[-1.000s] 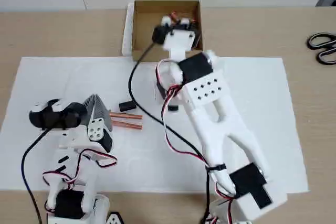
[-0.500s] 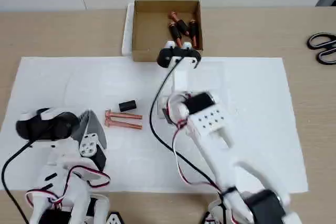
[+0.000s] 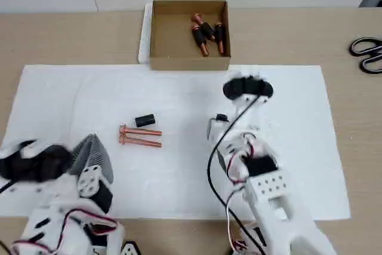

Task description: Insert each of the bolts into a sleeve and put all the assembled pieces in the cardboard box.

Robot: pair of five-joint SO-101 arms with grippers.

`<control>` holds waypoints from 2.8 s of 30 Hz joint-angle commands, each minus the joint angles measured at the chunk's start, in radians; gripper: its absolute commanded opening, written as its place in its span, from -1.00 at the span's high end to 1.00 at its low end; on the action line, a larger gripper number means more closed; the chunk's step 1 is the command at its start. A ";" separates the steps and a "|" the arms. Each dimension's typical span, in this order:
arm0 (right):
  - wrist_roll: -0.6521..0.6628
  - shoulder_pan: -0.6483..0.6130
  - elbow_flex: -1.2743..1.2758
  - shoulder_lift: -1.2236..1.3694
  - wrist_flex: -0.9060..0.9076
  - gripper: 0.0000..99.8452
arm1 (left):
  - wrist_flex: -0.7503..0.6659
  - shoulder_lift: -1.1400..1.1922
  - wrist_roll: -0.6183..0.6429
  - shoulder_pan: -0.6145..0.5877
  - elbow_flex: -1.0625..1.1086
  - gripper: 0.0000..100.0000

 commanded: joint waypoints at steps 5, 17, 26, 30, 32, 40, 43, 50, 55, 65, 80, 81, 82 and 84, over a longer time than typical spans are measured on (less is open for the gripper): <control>0.040 0.008 0.130 -0.283 -0.054 0.99 | 0.157 0.431 0.112 -0.005 -0.420 0.99; 0.141 0.010 0.393 -0.725 -0.045 0.99 | 0.023 1.065 0.818 0.017 -0.484 0.99; 0.138 0.010 0.453 -0.912 0.142 0.99 | 0.060 1.327 0.957 0.190 -0.486 0.99; 0.135 0.010 0.451 -0.937 0.220 0.99 | 0.038 1.409 0.964 0.189 -0.506 0.98; 0.135 0.010 0.451 -0.943 0.239 0.99 | 0.037 1.452 0.990 0.189 -0.535 0.98; 0.135 0.010 0.451 -0.944 0.257 0.99 | 0.044 1.717 1.007 0.109 -0.644 0.88; 0.135 0.010 0.451 -0.944 0.257 0.99 | 0.043 1.735 1.007 0.107 -0.645 0.72; 0.135 0.010 0.451 -0.944 0.257 0.99 | 0.100 1.745 1.008 0.086 -0.639 0.63; 0.135 0.012 0.451 -0.944 0.257 0.99 | 0.143 1.745 1.008 0.044 -0.639 0.63; 0.135 0.013 0.451 -0.944 0.257 0.99 | 0.098 1.745 1.008 0.041 -0.539 0.63; 0.137 0.015 0.451 -0.944 0.257 0.99 | 0.043 1.880 1.008 -0.003 -0.515 0.63; 0.137 0.015 0.451 -0.944 0.257 0.99 | 0.031 1.884 1.008 -0.003 -0.518 0.63; 0.137 0.015 0.451 -0.944 0.257 0.99 | 0.021 1.887 1.008 -0.003 -0.518 0.63; 0.137 0.015 0.451 -0.944 0.257 0.99 | 0.015 1.890 1.008 0.000 -0.518 0.63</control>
